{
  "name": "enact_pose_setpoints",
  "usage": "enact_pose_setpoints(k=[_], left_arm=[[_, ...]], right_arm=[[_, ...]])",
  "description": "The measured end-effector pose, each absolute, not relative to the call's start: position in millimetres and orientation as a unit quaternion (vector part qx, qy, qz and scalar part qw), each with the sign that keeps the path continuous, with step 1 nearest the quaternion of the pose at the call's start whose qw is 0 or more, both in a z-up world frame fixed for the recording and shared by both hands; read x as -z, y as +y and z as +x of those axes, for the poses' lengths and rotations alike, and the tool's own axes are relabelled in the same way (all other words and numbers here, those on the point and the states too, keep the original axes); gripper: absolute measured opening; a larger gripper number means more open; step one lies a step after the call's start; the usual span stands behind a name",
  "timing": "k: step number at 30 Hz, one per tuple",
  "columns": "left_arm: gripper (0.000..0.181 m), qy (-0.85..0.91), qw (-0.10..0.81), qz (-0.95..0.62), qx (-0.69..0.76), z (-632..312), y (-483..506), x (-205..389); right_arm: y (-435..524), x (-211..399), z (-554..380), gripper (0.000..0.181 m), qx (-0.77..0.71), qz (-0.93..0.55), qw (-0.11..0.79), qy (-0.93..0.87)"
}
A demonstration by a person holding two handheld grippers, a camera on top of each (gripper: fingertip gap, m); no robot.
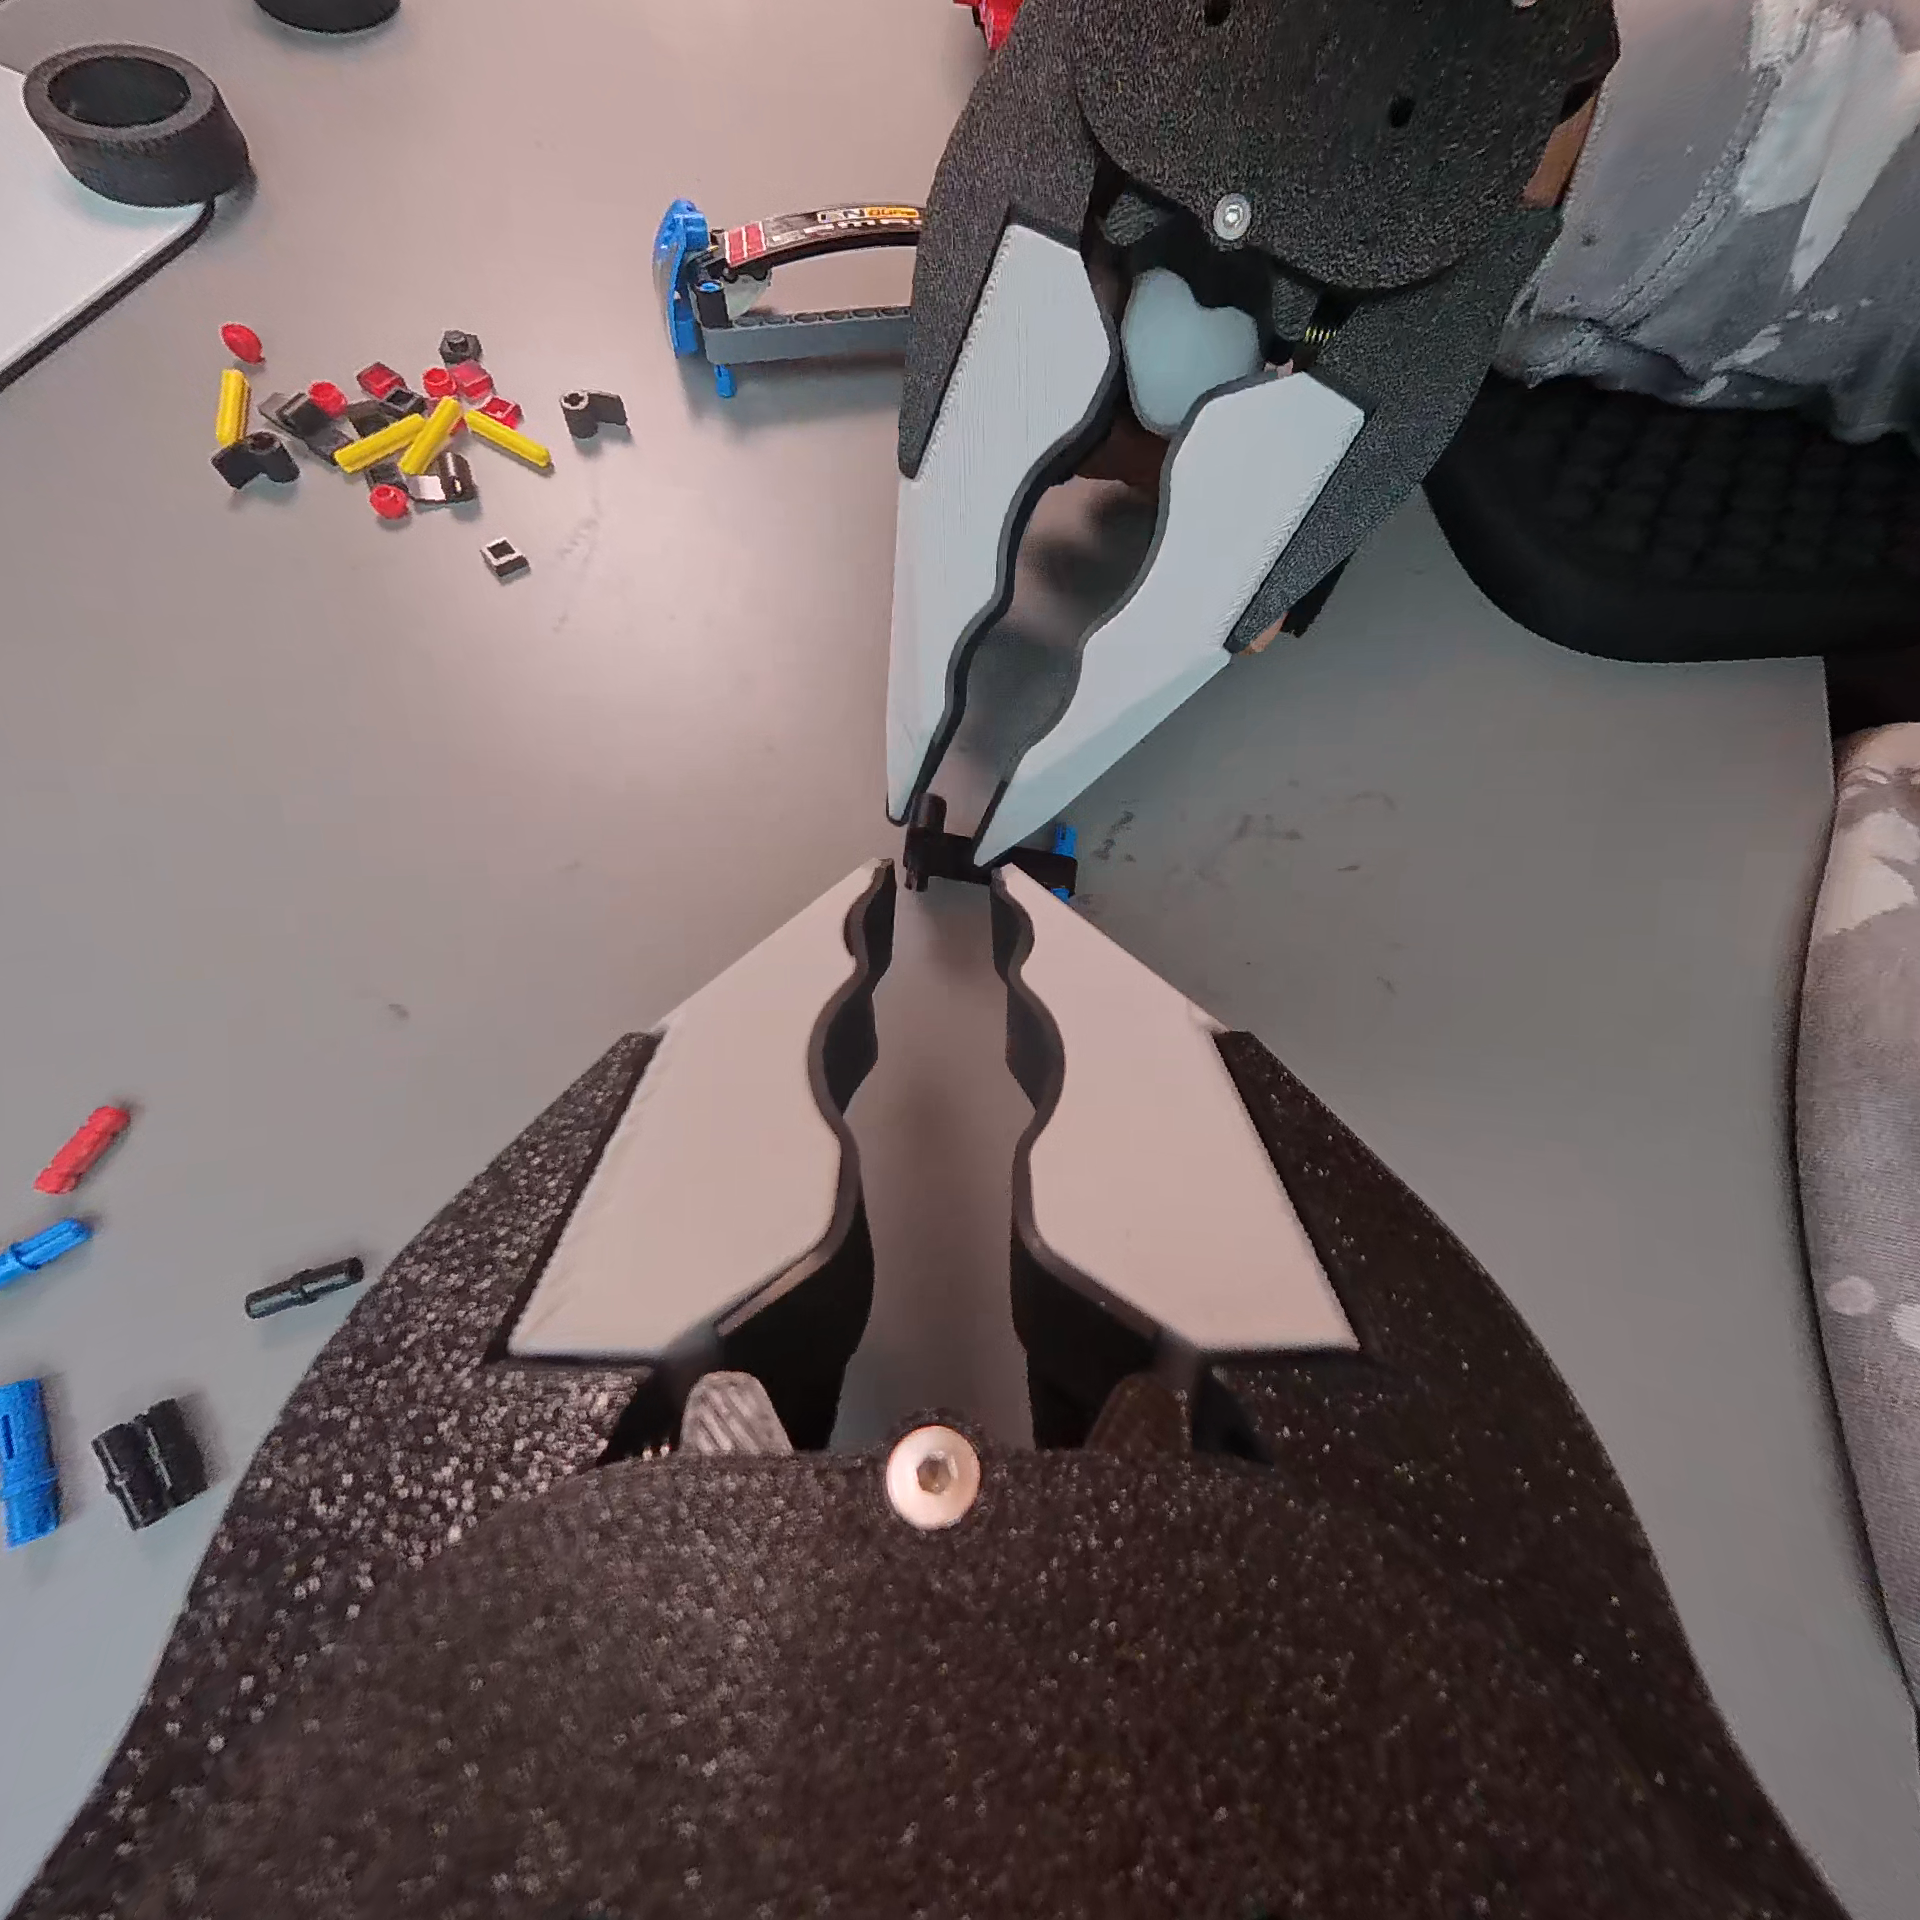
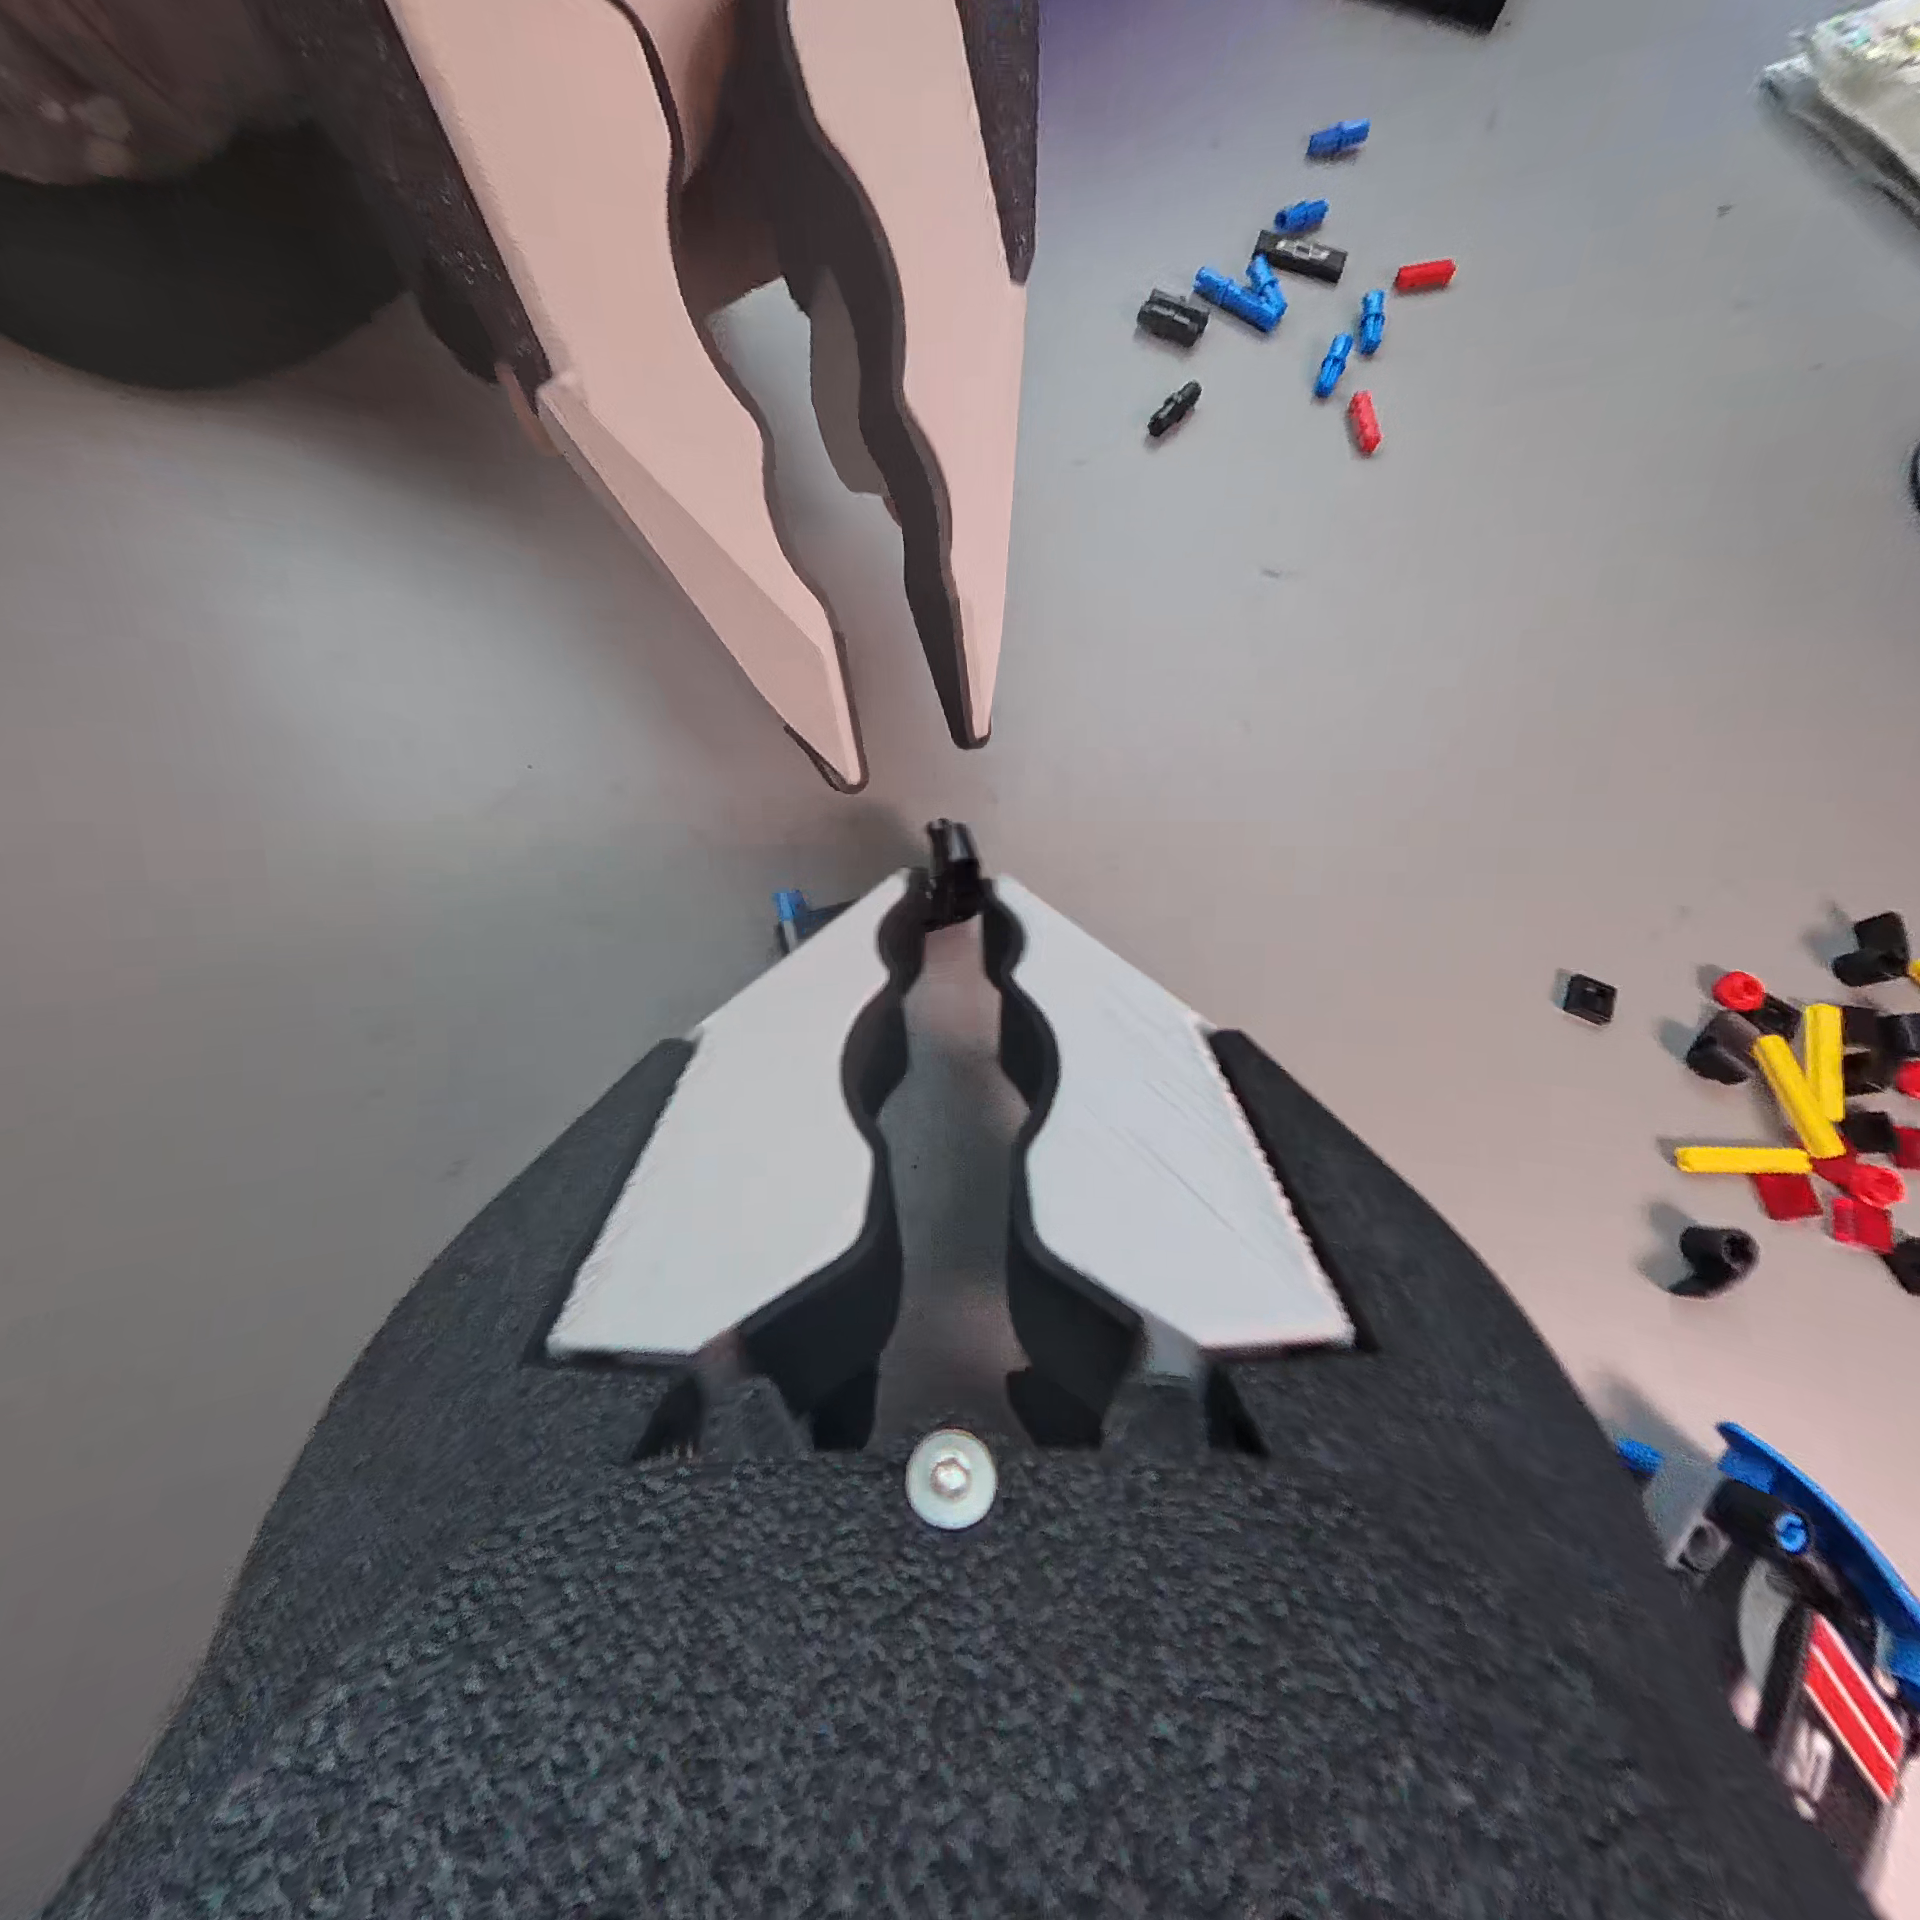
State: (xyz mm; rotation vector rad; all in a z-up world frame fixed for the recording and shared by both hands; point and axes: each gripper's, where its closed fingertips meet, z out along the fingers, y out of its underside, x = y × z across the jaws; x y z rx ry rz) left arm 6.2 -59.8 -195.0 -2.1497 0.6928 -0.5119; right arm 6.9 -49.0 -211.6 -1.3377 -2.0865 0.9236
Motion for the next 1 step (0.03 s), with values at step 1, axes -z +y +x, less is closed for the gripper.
enact_pose_setpoints(k=[1], left_arm=[[0.016,0.277,0.4,-0.851,0.196,5.1,-59.9,195.9]], right_arm=[[-51.9,208.1,6.7,0.007,-0.344,-0.478,0.252,-0.768]])
